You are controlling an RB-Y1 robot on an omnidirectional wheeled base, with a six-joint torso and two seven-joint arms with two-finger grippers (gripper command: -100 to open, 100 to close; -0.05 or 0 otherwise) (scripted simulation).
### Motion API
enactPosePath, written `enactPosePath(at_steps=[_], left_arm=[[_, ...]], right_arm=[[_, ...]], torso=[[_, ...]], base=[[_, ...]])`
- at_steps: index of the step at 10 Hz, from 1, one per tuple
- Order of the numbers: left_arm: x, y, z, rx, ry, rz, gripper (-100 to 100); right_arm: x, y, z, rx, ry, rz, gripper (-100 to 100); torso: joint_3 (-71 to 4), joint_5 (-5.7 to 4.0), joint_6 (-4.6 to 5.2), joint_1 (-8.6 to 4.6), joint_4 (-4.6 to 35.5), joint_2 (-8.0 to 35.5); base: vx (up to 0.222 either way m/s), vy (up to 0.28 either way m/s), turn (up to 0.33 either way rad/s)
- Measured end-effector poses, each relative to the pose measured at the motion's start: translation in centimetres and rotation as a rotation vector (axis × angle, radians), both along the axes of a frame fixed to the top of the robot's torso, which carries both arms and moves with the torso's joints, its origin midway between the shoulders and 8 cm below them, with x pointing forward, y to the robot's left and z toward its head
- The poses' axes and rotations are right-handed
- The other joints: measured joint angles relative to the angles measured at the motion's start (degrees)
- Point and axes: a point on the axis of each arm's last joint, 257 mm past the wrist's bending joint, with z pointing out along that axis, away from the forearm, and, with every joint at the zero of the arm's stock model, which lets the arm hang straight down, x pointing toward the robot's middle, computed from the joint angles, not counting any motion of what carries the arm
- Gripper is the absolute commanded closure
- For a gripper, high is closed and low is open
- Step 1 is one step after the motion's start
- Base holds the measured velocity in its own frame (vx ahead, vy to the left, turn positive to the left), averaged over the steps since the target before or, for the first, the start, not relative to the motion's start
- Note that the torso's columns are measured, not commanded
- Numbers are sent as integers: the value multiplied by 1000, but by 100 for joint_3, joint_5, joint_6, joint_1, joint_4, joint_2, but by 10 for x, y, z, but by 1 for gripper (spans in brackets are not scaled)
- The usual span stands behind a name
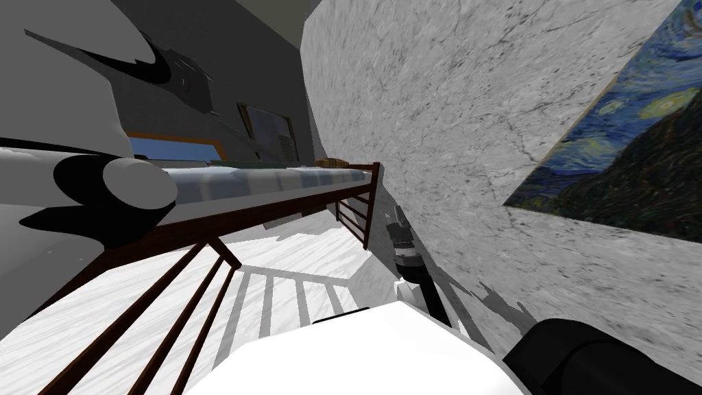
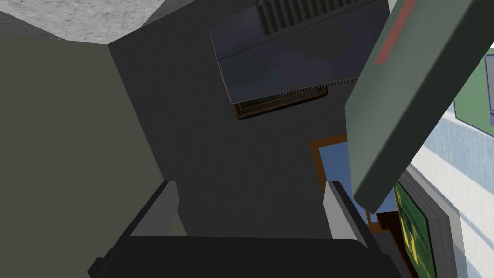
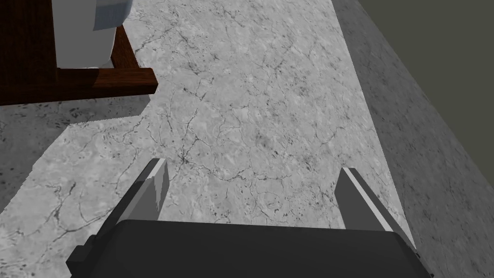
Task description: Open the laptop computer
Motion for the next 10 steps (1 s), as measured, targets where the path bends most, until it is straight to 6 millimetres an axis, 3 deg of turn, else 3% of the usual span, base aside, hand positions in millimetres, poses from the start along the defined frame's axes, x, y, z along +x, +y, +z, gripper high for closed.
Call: enactPosePath(at_steps=[1,6,7,10], left_arm=[[0,1,-1,-3,0,1,100],[-9,-60,14,61,-8,-51,100],[-12,-71,19,67,-12,-61,-100],[-38,-70,40,68,-12,-54,-100]], right_arm=[[0,0,0,0,0,0,0],[0,0,0,0,0,0,0],[0,0,0,0,0,0,0],[0,0,0,0,0,0,0]], torso=[[-2,-5,3,4,2,-7],[7,-12,6,-20,7,8],[11,-15,4,-22,10,12],[-1,-13,6,-18,3,-5]], base=[[28,21,129],[50,50,84],[78,8,-10],[91,-1,-23]])
